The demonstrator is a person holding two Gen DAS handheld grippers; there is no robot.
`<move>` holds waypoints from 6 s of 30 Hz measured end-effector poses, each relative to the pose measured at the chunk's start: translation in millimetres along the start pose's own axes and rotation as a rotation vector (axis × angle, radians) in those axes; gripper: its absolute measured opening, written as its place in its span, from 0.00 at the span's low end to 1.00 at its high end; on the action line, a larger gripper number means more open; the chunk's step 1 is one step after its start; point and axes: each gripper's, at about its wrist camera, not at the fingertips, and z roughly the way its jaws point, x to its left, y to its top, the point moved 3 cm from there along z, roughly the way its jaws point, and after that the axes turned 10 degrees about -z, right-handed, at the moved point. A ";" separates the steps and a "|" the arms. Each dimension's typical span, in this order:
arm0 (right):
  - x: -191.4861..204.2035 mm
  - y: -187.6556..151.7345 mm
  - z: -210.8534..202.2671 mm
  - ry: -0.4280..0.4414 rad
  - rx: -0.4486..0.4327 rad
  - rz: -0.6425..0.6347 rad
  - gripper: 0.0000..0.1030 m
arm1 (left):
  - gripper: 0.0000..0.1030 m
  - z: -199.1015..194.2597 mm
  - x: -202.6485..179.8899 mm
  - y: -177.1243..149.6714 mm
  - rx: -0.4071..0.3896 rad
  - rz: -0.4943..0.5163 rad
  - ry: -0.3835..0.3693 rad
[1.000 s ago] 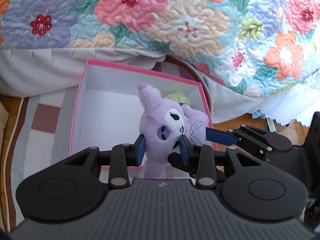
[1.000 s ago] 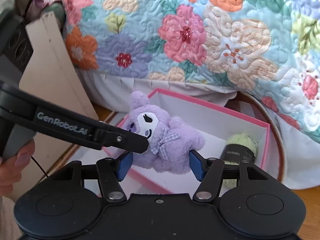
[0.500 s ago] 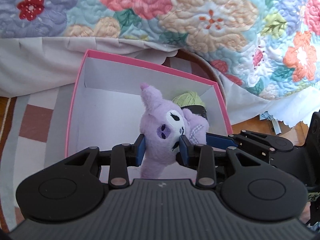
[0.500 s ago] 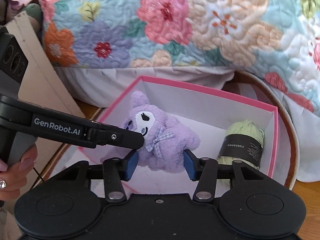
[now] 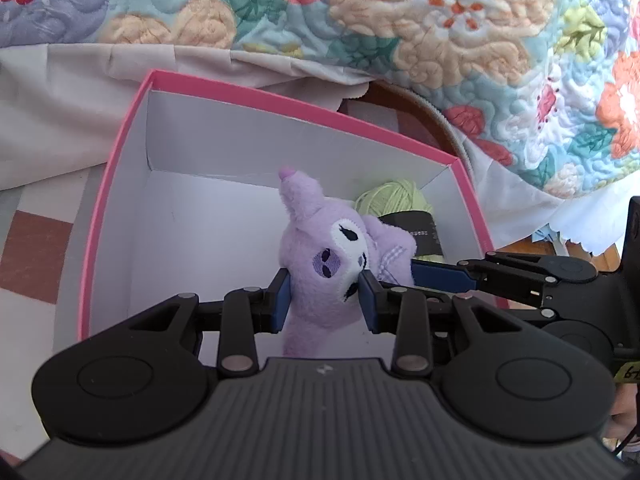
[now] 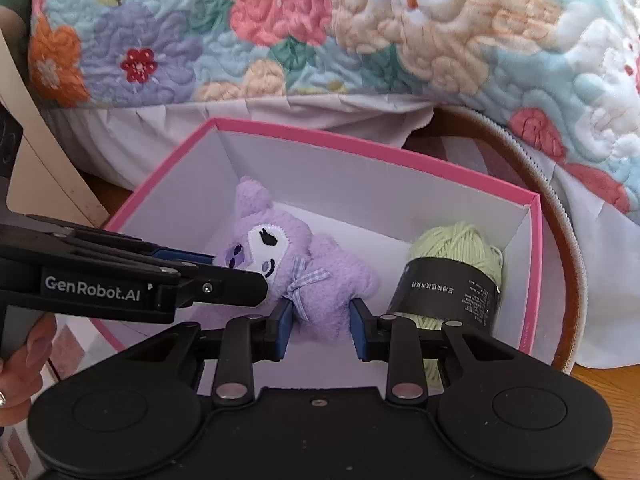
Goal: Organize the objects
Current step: 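Lower the plush toy into the pink box beside the yarn skein, then open the left tool to release the plush toy in the box, then withdraw the left tool from the box toward the blue wet-wipe pack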
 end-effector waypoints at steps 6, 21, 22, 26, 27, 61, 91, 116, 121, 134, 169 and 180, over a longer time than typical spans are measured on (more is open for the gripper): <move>-3.4 -2.5 11.9 -0.027 0.029 0.011 0.34 | 0.34 13.7 1.4 -0.3 -0.008 0.018 -0.003; -5.2 -5.4 43.0 -0.074 0.138 0.018 0.30 | 0.30 33.4 1.8 -3.7 0.000 0.064 0.055; -5.3 -5.1 44.1 -0.075 0.139 0.017 0.30 | 0.30 33.7 2.2 -3.8 0.001 0.065 0.055; -4.7 -4.3 48.4 -0.085 0.157 0.009 0.29 | 0.29 34.6 -0.9 -4.4 -0.002 0.094 0.095; -4.7 -4.6 49.6 -0.088 0.164 0.009 0.28 | 0.29 34.0 -1.7 -4.7 -0.008 0.107 0.109; 19.2 -23.9 -34.9 -0.101 -0.040 -0.029 0.34 | 0.12 -10.2 -16.1 -13.5 -0.017 0.134 0.182; 86.7 -20.8 -155.3 -0.101 -0.107 -0.107 0.62 | 0.62 -168.8 -45.6 -54.7 0.018 0.145 0.294; 106.5 -45.6 -207.1 -0.093 -0.120 -0.146 0.99 | 0.93 -213.5 -56.2 -106.3 -0.067 0.290 0.415; 106.8 -53.9 -215.1 -0.066 -0.122 -0.145 0.99 | 0.95 -214.4 -57.6 -112.7 -0.069 0.287 0.415; 105.0 -86.0 -225.0 -0.022 -0.146 -0.129 0.99 | 0.98 -209.6 -62.8 -129.6 -0.010 0.287 0.375; 104.7 -176.0 -171.1 -0.059 0.006 -0.089 0.99 | 0.99 -144.6 -43.0 -186.4 0.125 0.157 0.265; 83.3 -212.3 -142.7 0.003 0.139 0.074 0.99 | 0.99 -99.2 -32.3 -214.1 0.232 0.056 0.125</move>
